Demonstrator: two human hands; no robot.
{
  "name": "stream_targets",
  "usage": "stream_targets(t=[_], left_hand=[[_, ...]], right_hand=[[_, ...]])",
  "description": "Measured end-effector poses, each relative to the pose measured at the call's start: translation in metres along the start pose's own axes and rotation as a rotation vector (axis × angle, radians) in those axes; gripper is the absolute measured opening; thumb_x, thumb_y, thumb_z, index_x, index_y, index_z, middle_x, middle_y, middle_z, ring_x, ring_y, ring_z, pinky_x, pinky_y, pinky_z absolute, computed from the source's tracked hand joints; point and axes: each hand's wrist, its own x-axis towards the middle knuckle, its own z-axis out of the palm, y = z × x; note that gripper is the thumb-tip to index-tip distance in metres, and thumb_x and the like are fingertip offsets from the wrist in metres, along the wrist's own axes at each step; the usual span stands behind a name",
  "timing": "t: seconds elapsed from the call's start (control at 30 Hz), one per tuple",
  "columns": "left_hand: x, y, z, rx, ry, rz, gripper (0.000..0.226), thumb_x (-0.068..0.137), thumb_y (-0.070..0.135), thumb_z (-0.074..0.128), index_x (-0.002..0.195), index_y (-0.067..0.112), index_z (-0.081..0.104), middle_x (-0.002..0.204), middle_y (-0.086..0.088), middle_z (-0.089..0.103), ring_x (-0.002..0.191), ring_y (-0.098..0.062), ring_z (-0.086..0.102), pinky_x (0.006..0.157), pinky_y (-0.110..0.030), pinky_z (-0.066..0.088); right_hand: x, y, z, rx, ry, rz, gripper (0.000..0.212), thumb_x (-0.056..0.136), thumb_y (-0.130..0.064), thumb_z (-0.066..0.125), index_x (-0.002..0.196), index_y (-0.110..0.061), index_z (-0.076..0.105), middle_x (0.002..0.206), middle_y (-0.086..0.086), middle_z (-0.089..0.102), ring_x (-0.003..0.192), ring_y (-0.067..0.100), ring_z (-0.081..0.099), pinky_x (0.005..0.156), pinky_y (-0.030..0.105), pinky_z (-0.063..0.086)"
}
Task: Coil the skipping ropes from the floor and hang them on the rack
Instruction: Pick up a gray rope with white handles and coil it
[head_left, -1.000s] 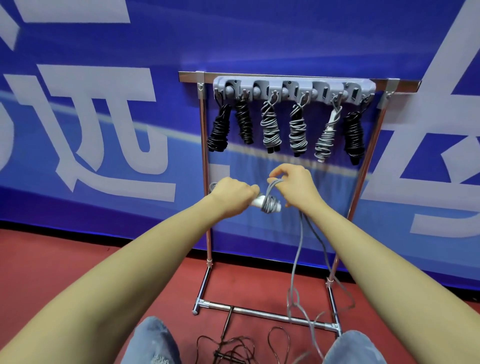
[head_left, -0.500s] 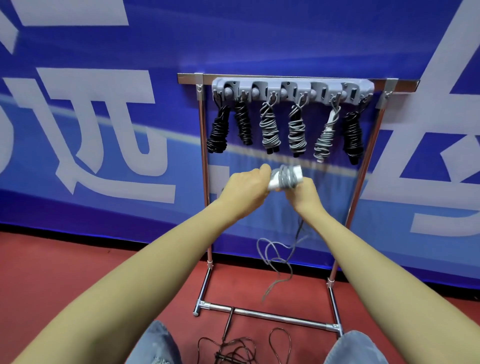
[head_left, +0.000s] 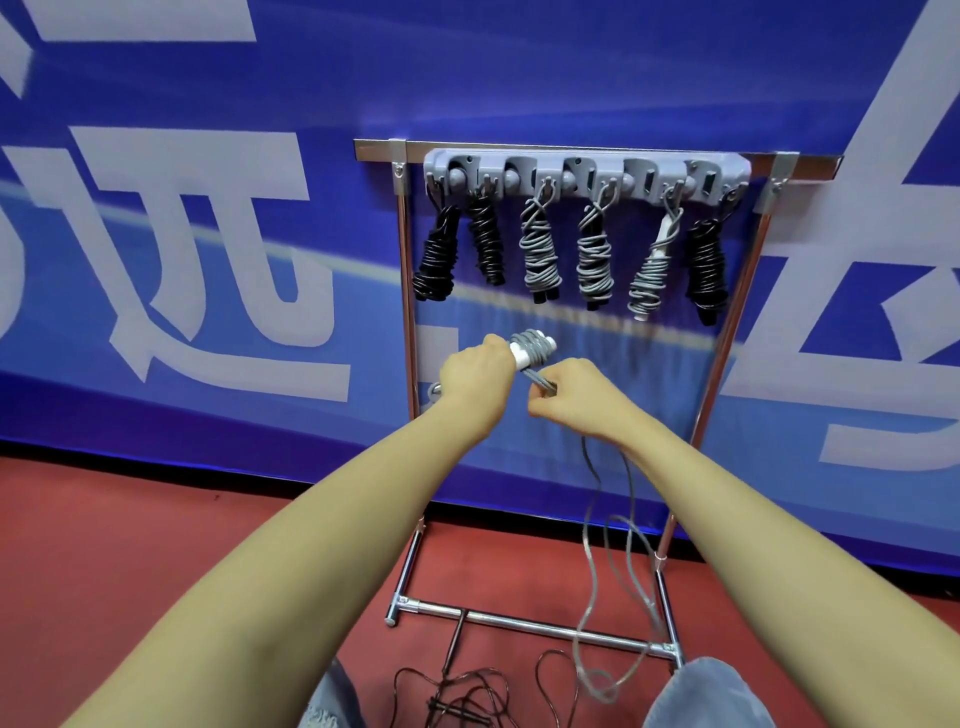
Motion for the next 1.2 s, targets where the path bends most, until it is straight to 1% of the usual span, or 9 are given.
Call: stream_targets(t=[0.17, 0.27, 0.37, 0.47, 0.57, 0.67, 0.87, 1.0, 1.2], left_hand=[[-0.004, -0.013, 0.005, 0.205, -0.047, 0.179, 0.024, 0.089, 0.000, 0.045, 0.113, 0.004, 0.045, 0.105, -0.009, 0.066, 0.093, -0.030, 0.064, 0.060, -0.031, 0.031], [-0.003, -0.020, 0.006, 0.307, -0.035, 0.335, 0.022, 0.091, 0.003, 0.044, 0.112, 0.006, 0.046, 0.102, -0.008, 0.066, 0.090, -0.032, 0.064, 0.060, -0.031, 0.031], [-0.003, -0.026, 0.002, 0.357, -0.012, 0.434, 0.019, 0.093, 0.007, 0.042, 0.112, 0.008, 0.045, 0.098, -0.006, 0.065, 0.084, -0.032, 0.063, 0.052, -0.029, 0.026], [-0.005, -0.032, 0.000, 0.372, 0.014, 0.517, 0.015, 0.093, 0.010, 0.040, 0.107, 0.010, 0.045, 0.091, -0.005, 0.062, 0.077, -0.031, 0.061, 0.045, -0.027, 0.016], [-0.006, -0.040, 0.001, 0.189, 0.291, 0.655, 0.012, 0.074, 0.005, 0.057, 0.081, 0.012, 0.049, 0.058, -0.003, 0.056, 0.045, -0.026, 0.053, 0.043, -0.020, 0.018], [-0.002, -0.043, -0.005, 0.060, 0.489, 0.750, 0.013, 0.067, 0.007, 0.037, 0.075, 0.017, 0.038, 0.044, 0.001, 0.043, 0.033, -0.021, 0.037, 0.040, -0.018, 0.022], [-0.011, -0.023, -0.022, -0.111, 0.217, 0.396, 0.016, 0.096, 0.026, 0.045, 0.100, 0.011, 0.044, 0.086, -0.004, 0.057, 0.078, -0.032, 0.057, 0.057, -0.033, 0.029], [-0.015, -0.006, -0.024, -0.342, 0.174, 0.183, 0.020, 0.092, 0.020, 0.050, 0.091, 0.011, 0.032, 0.089, -0.012, 0.060, 0.076, -0.035, 0.052, 0.059, -0.033, 0.028], [-0.006, 0.003, -0.013, -0.386, 0.090, -0.018, 0.011, 0.092, 0.009, 0.047, 0.101, 0.004, 0.044, 0.101, -0.016, 0.063, 0.086, -0.036, 0.057, 0.062, -0.034, 0.031]], right_hand=[[0.000, -0.012, -0.018, -0.428, 0.167, -0.205, 0.014, 0.083, -0.016, 0.053, 0.078, -0.022, 0.065, 0.073, -0.003, 0.064, 0.079, 0.025, 0.055, 0.062, 0.031, 0.038], [0.012, -0.008, -0.015, -0.155, 0.283, -0.080, 0.022, 0.083, -0.014, 0.057, 0.095, -0.028, 0.070, 0.087, -0.008, 0.067, 0.088, 0.018, 0.056, 0.073, 0.034, 0.048], [0.023, 0.000, -0.010, 0.101, 0.317, 0.023, 0.018, 0.079, -0.015, 0.067, 0.073, -0.032, 0.064, 0.068, -0.010, 0.057, 0.073, 0.019, 0.052, 0.070, 0.044, 0.055], [0.024, 0.001, -0.009, 0.124, 0.272, 0.053, 0.011, 0.077, -0.020, 0.074, 0.071, -0.024, 0.066, 0.062, -0.008, 0.053, 0.064, 0.013, 0.049, 0.063, 0.036, 0.050], [0.022, -0.001, -0.009, 0.306, 0.213, 0.086, 0.011, 0.075, -0.017, 0.078, 0.075, -0.009, 0.070, 0.057, -0.002, 0.052, 0.054, 0.010, 0.044, 0.049, 0.023, 0.039], [0.022, 0.000, -0.009, 0.395, 0.196, 0.124, 0.017, 0.077, -0.017, 0.075, 0.067, -0.007, 0.066, 0.060, 0.003, 0.055, 0.056, 0.011, 0.045, 0.052, 0.021, 0.038], [0.022, -0.006, -0.009, 0.294, 0.131, 0.121, 0.029, 0.084, 0.006, 0.051, 0.063, -0.014, 0.046, 0.066, 0.002, 0.045, 0.066, 0.018, 0.038, 0.050, 0.019, 0.034], [0.018, -0.005, -0.001, 0.301, 0.112, 0.118, 0.029, 0.085, -0.011, 0.052, 0.057, -0.016, 0.057, 0.056, 0.005, 0.048, 0.051, 0.016, 0.034, 0.044, 0.023, 0.027], [0.005, -0.005, 0.001, 0.205, 0.001, 0.044, 0.027, 0.083, -0.018, 0.064, 0.057, -0.009, 0.063, 0.050, 0.002, 0.050, 0.042, 0.010, 0.039, 0.041, 0.017, 0.032]])
